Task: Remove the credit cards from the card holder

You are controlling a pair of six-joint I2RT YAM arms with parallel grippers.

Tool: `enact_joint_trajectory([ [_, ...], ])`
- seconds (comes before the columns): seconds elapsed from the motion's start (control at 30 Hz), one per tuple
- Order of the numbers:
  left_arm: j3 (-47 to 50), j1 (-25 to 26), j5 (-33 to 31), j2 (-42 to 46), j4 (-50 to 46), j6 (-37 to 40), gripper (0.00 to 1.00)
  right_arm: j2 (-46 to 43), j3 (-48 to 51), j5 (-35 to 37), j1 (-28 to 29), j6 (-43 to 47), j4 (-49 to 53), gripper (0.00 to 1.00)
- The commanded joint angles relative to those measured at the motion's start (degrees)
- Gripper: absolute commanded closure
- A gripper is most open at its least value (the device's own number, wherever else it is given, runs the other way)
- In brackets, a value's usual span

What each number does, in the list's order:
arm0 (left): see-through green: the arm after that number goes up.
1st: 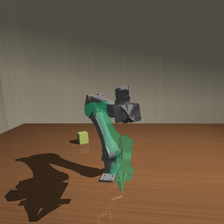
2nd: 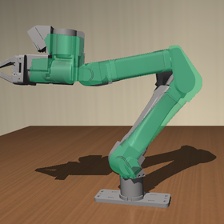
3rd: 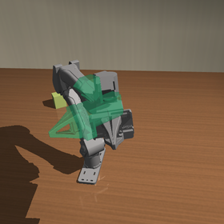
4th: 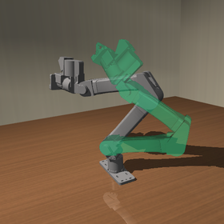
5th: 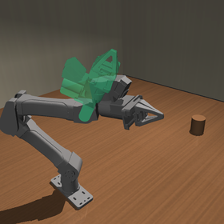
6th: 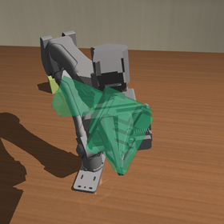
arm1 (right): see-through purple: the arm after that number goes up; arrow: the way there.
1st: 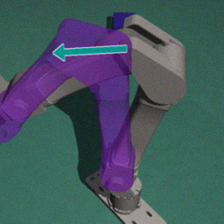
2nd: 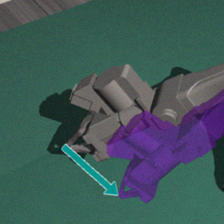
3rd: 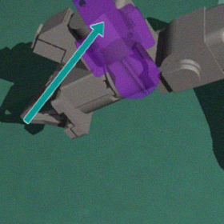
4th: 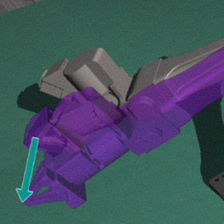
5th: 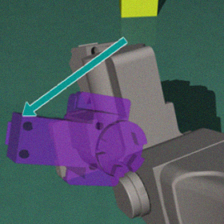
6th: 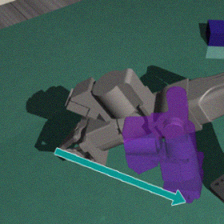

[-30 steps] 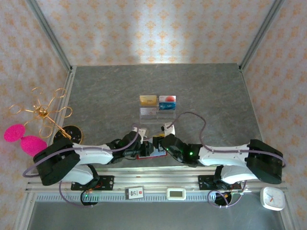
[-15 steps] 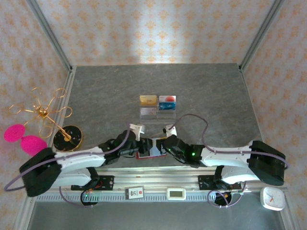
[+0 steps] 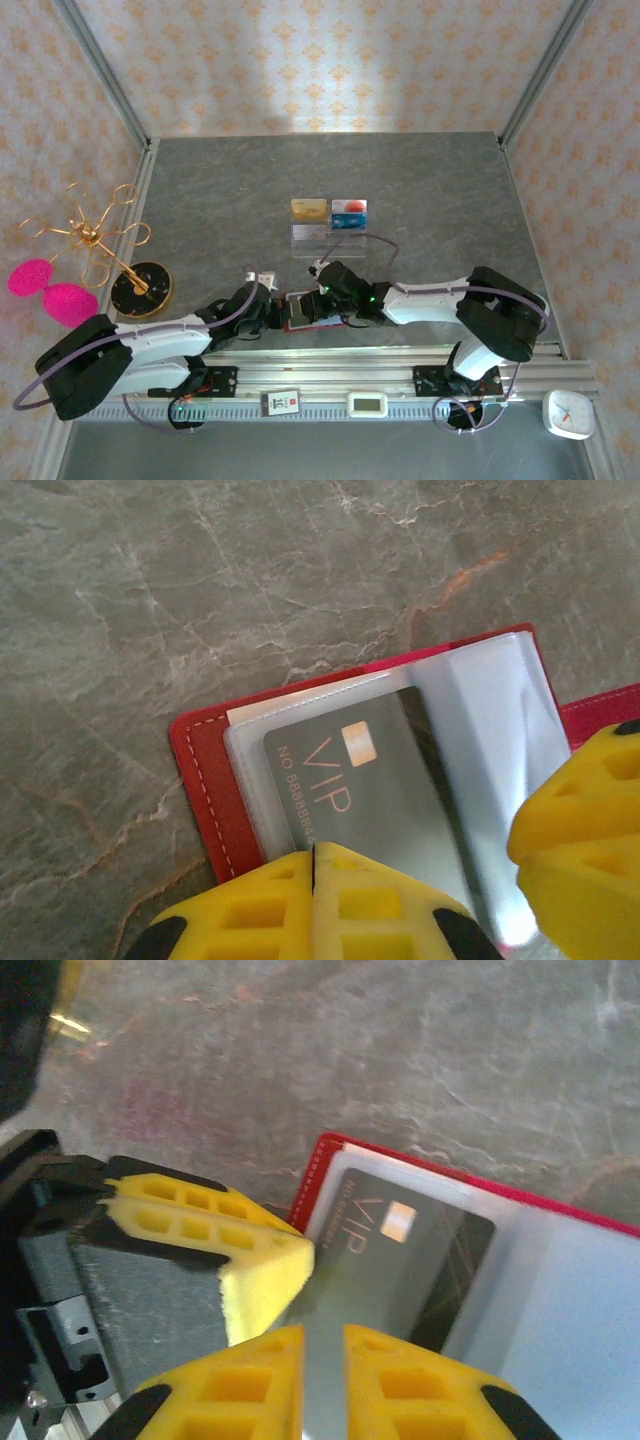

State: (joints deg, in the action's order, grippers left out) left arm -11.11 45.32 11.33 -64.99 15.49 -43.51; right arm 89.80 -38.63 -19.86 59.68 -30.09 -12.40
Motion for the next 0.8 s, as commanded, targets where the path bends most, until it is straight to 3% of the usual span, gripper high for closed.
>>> enact_joint_trajectory([
  [0.0,-0.05,-0.46,-0.26,-2.58,0.54,0.75,1.0,0.97,-0.27,-0.96,-1.39,-3.25,1.37,0.83],
  [0.3,0.74,-0.42,0.54,-4.0,-0.06,0.35,1.0,1.15,2.06,2.33,-3.68,-7.09,3.43,0.8],
  [0.5,0.66,-0.41,0.72,-4.71,0.5,0.66,1.0,1.12,3.22,0.62,-4.66,-7.44,2.4,0.77],
  [0.77,0.13,-0.34,2.27,-7.13,2.34,1.12,1.0,3.97,2.91,-5.48,-4.66,-6.4,-2.09,0.86],
])
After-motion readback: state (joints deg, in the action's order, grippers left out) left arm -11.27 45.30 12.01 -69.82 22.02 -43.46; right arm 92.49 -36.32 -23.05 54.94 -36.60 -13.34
